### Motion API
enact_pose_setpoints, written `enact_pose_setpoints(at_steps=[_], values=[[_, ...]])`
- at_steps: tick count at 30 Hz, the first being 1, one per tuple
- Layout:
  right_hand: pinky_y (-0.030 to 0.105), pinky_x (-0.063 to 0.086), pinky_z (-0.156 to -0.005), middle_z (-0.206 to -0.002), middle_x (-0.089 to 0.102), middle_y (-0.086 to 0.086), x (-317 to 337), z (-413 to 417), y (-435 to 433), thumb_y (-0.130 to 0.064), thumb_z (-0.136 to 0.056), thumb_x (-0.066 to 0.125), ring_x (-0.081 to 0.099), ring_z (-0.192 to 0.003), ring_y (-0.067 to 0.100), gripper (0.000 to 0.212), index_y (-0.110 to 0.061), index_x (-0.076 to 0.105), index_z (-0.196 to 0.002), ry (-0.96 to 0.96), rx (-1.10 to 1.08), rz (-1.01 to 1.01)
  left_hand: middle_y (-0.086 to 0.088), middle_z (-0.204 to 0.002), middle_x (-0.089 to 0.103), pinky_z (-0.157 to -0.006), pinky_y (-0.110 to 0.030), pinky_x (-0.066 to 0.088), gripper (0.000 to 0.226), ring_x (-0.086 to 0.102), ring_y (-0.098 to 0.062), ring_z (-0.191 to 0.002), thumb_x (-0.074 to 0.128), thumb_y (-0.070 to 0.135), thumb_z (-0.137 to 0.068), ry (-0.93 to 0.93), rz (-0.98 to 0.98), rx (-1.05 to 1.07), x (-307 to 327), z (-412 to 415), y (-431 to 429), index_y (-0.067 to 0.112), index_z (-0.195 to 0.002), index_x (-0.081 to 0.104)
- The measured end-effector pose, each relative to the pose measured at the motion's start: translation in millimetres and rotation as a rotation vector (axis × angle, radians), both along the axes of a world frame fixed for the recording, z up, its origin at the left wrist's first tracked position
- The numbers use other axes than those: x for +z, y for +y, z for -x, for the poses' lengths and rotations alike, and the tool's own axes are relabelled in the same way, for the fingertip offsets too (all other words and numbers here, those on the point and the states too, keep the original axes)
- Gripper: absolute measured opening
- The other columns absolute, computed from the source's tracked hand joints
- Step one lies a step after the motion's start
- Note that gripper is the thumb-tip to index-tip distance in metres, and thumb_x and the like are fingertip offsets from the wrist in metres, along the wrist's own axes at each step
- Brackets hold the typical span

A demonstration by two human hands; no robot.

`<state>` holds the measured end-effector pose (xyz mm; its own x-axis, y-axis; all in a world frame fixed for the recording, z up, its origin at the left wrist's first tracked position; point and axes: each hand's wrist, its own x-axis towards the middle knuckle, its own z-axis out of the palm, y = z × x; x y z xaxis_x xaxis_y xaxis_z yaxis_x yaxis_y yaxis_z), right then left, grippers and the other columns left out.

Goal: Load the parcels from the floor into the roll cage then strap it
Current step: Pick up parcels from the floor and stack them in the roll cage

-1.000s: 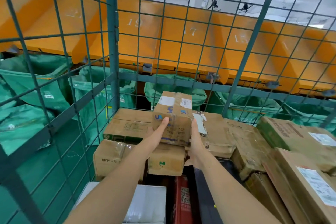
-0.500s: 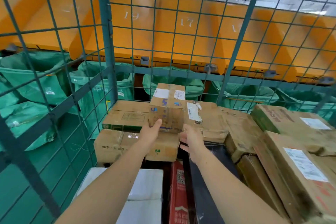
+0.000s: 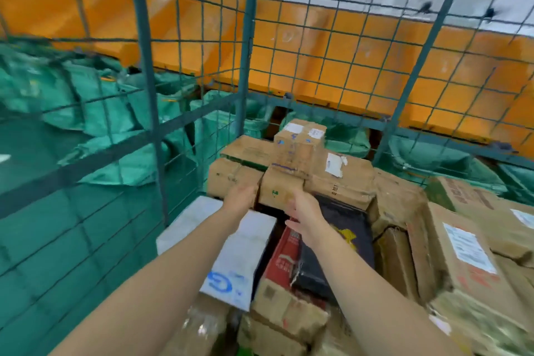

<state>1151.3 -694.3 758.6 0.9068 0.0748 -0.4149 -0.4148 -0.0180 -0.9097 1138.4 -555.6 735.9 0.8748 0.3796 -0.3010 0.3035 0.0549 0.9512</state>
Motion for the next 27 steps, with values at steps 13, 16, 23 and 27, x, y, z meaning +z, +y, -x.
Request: enact_pose_setpoints(at_steps=[13,16,23,27], values=[[0.035,0.045,-0.074,-0.095,0.058,0.019,-22.6,234.1,1.5,-0.016,-0.1,0.05,0.056,-0.083,0.028,0.018,-0.008,0.06,-0.087,-0.178,0.62,0.119,-0.006,-0.099,0.052,-0.076,-0.031,0.043,0.018,0.048,-0.019,-0.089,0.05,0.023,-0.098,-0.012,-0.059,0.481,-29.5,302.7,-30.8,0.022,-0.081,0.053],[0.042,0.046,-0.088,-0.099,0.06,0.022,-31.4,297.2,23.7,-0.014,-0.095,0.056,0.059,-0.099,0.035,0.014,-0.007,0.063,-0.085,-0.212,0.748,0.095,-0.003,-0.088,0.045,-0.062,-0.03,0.028,0.027,0.039,-0.018,-0.081,0.05,0.028,-0.096,0.007,-0.044,0.654,-35.5,380.4,-25.2,0.027,-0.071,0.04],[0.045,0.045,-0.098,-0.122,0.062,0.016,-47.5,442.8,82.8,-0.025,-0.094,0.058,0.057,-0.118,0.034,0.008,-0.017,0.062,-0.094,-0.152,1.076,0.09,-0.002,-0.085,0.043,-0.058,-0.028,0.028,0.027,0.039,-0.019,-0.081,0.046,0.023,-0.097,0.081,-0.058,1.007,-47.7,562.2,-4.1,0.026,-0.071,0.039],[0.049,0.045,-0.104,-0.116,0.062,0.014,-61.5,533.8,122.1,-0.026,-0.096,0.058,0.055,-0.123,0.032,0.03,-0.013,0.056,-0.123,-0.088,1.258,0.08,-0.001,-0.083,0.042,-0.058,-0.029,0.024,0.025,0.037,-0.019,-0.08,0.047,0.021,-0.094,0.131,-0.056,1.176,-58.8,662.5,10.3,0.028,-0.071,0.04]])
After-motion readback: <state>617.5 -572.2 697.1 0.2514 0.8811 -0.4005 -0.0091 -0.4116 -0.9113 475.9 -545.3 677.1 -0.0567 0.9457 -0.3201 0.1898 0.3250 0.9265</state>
